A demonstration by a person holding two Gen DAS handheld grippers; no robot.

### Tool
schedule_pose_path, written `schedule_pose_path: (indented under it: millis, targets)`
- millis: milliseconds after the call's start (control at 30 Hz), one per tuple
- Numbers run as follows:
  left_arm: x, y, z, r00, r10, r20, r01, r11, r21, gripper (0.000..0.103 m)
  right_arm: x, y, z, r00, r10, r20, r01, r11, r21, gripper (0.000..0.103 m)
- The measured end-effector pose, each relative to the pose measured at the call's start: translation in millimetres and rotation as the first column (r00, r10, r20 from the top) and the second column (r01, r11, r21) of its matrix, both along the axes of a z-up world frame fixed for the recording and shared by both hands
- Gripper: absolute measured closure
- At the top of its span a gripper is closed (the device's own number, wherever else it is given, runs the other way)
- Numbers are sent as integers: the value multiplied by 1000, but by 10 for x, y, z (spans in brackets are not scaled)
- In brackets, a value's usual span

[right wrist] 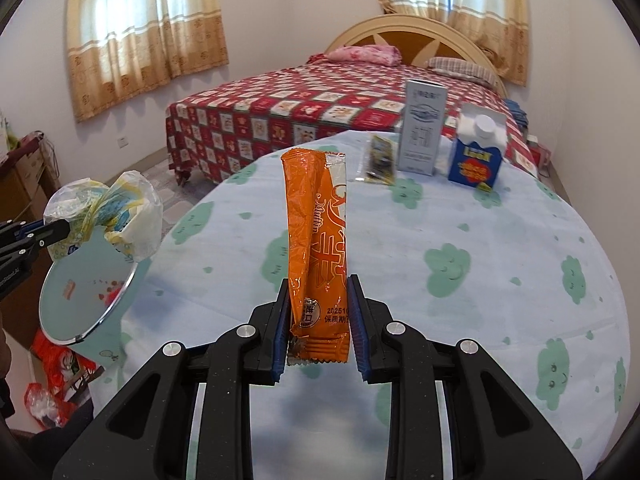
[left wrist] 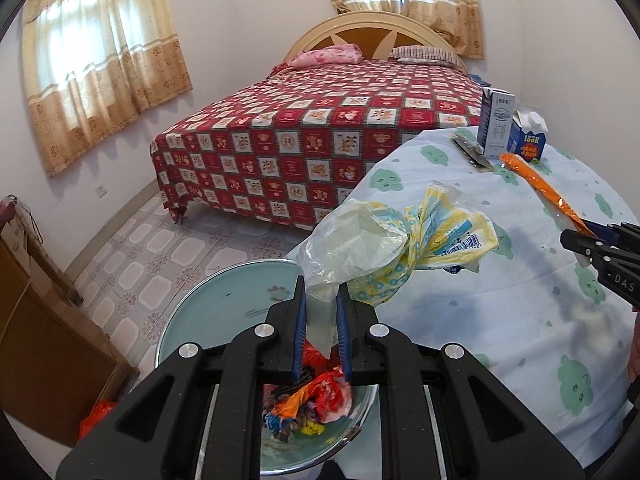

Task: Collect trash
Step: 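Carry the clear wrapper and orange wrapper over the bucket with both grippers, then hold the clear wrapper and orange wrapper above the bucket with both grippers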

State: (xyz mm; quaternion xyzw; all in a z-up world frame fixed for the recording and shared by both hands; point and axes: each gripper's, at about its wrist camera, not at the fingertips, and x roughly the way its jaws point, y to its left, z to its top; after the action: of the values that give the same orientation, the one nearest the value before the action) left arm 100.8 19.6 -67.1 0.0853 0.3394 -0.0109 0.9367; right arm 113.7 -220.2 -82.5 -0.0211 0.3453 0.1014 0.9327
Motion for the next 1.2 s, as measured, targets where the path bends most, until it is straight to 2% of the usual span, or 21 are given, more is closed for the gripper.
schedule_pose_path:
  millis: [433,1200]
  targets:
    - [-160,251,65,999,40,25,-40,999,5,89,-67,429,45,996,87,21,-86,996,-27,76]
    - [-310,763,39,992,125,26,-125,992,5,89,-108,1048,-14,975,219,19,-217,973,-79,76]
